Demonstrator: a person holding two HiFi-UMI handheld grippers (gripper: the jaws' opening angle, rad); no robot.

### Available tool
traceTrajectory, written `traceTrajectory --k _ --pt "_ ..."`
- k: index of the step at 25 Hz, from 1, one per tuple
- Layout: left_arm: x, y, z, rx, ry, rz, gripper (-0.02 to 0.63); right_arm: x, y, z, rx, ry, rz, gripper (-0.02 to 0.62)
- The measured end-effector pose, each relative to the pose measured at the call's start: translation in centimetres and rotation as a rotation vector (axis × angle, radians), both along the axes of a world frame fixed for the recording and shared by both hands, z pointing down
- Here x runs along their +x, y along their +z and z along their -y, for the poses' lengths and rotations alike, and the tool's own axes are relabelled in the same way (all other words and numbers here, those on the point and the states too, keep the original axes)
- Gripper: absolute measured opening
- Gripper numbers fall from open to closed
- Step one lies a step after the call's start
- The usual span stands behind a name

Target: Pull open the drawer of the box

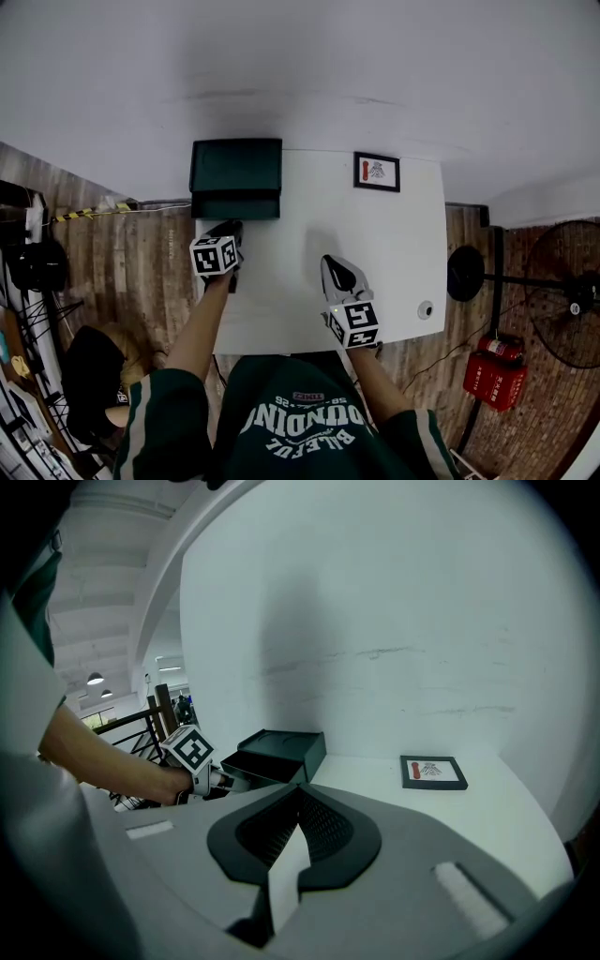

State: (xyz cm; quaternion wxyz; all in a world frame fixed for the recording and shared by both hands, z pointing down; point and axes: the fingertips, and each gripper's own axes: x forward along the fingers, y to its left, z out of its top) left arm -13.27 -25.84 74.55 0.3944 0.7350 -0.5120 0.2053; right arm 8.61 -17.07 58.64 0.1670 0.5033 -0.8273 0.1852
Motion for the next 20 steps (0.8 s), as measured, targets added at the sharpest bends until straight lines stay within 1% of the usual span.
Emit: traceTrajectory --k 5,8,14,17,20 --pt "0.3 0.0 -1.9 -0.012 -0.019 -0.027 0.129 -0.3 -0.1 -0.6 0.007 -0.001 0.002 0.002" --pt "0.3 0.1 -2.5 -0.017 -0.025 -0.026 0.129 -0.3 -0.1 -1.0 0.012 -0.001 -0.005 0.002" --pt "0.4 0.6 -3.4 -0.037 -0.007 -0.011 0.129 0.1 0.0 -2.1 0.006 0.007 -0.011 0.002" --pt "0.3 0.3 -3.9 -0.026 -0.001 -0.017 0.129 0.0 -0.3 -2.3 0.017 0.007 -0.006 0.002" --pt "0.4 -0.1 -4.9 -0.022 0.03 -0.027 0.129 -0.4 -0.8 -2.3 0.031 0.007 -0.001 0.002"
